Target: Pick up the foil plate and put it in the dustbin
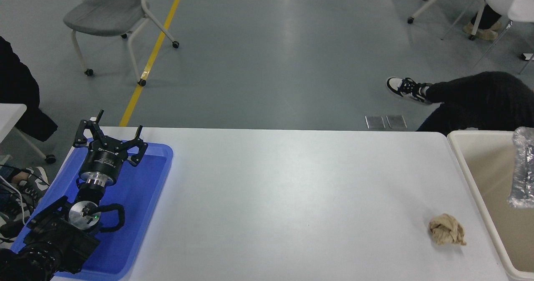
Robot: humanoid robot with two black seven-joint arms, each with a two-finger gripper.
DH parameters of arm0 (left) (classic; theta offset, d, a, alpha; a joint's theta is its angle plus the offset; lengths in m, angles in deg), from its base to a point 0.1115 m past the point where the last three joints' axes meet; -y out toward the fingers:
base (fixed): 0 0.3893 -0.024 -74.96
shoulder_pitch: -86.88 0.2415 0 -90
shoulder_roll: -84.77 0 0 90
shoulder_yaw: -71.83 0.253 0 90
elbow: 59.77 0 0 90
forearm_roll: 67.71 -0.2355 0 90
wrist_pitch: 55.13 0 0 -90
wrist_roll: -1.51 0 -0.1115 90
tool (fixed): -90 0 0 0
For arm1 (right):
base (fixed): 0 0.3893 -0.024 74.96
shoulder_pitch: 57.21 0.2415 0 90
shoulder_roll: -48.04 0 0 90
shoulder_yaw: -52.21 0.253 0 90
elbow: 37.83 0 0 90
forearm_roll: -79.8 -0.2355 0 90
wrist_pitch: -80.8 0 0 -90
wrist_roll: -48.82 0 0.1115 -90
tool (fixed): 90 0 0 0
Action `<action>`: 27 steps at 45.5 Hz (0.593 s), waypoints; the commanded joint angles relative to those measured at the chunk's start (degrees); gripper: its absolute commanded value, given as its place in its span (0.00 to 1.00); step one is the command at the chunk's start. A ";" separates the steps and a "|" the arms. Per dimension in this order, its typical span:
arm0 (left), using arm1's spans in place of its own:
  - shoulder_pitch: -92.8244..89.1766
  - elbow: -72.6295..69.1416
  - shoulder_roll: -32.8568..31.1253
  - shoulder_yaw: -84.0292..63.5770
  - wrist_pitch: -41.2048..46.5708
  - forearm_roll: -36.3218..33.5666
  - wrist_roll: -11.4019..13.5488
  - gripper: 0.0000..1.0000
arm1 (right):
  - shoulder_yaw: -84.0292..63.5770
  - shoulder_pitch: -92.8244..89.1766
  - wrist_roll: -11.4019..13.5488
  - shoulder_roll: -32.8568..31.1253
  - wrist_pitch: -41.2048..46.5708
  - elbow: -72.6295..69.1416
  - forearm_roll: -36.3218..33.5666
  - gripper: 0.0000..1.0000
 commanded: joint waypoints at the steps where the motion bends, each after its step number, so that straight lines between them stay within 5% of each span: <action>1: 0.00 0.08 0.05 -0.01 0.00 0.00 0.00 1.00 | 5.30 -5.63 -0.66 3.52 -1.55 3.62 -0.08 0.00; 5: 0.00 0.08 0.05 -0.01 0.00 0.00 0.00 1.00 | 5.57 -5.72 -0.66 3.60 -1.64 3.71 -0.08 0.00; 6: 0.00 -0.09 0.05 -0.01 0.00 0.00 0.00 1.00 | 5.57 -5.64 -0.66 3.60 -1.64 3.71 -0.08 0.09; 8: 0.00 0.09 0.05 -0.01 0.00 0.00 0.00 1.00 | 5.65 -5.64 -0.83 3.60 -1.64 3.79 -0.17 0.49; 11: 0.00 0.09 0.05 -0.01 0.00 0.00 0.00 1.00 | 6.53 -5.64 -1.45 3.60 -1.64 3.71 -0.26 0.69; 14: 0.00 -0.09 0.05 -0.01 0.00 0.00 0.00 1.00 | 7.15 -5.64 -1.45 3.69 -1.55 3.62 -0.43 1.00; 27: 0.00 -0.09 0.05 -0.01 0.00 0.00 0.00 1.00 | 7.15 -2.48 -1.54 3.78 -1.11 1.08 -0.87 1.00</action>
